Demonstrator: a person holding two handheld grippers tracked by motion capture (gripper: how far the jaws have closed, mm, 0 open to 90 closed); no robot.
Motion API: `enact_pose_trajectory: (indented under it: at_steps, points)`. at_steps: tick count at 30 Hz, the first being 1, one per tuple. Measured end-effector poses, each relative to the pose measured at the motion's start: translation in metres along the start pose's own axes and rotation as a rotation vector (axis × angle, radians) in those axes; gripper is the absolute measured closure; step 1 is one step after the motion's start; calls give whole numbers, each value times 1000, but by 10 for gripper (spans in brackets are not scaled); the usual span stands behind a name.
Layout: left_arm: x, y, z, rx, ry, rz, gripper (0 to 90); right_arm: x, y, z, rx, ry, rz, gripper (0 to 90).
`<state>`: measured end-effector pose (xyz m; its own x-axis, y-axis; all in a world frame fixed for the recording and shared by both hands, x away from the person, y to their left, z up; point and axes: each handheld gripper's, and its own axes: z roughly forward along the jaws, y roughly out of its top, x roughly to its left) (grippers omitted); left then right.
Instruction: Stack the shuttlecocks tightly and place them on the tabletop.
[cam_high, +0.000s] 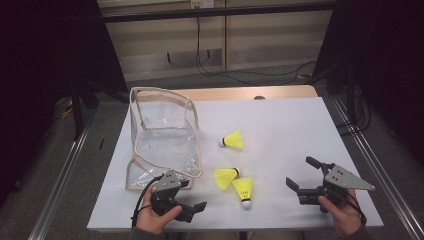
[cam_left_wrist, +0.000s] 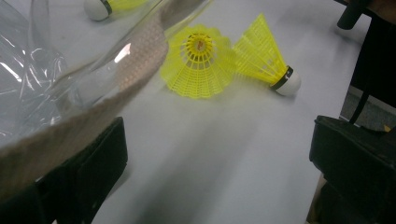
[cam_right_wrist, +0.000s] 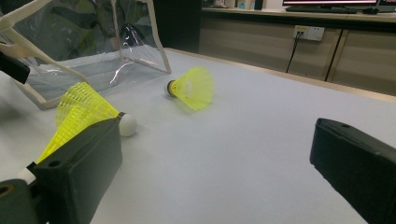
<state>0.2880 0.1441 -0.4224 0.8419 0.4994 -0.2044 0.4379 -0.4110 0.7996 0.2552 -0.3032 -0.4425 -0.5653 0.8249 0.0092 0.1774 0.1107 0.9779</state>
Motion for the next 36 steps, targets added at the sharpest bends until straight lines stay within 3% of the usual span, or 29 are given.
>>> enact_pose_trajectory:
  at_steps: [36]
  points:
    - [15, -9, -17, -30, 34, -10, 43, 0, 0, 1, -3, 5, -1, 17]
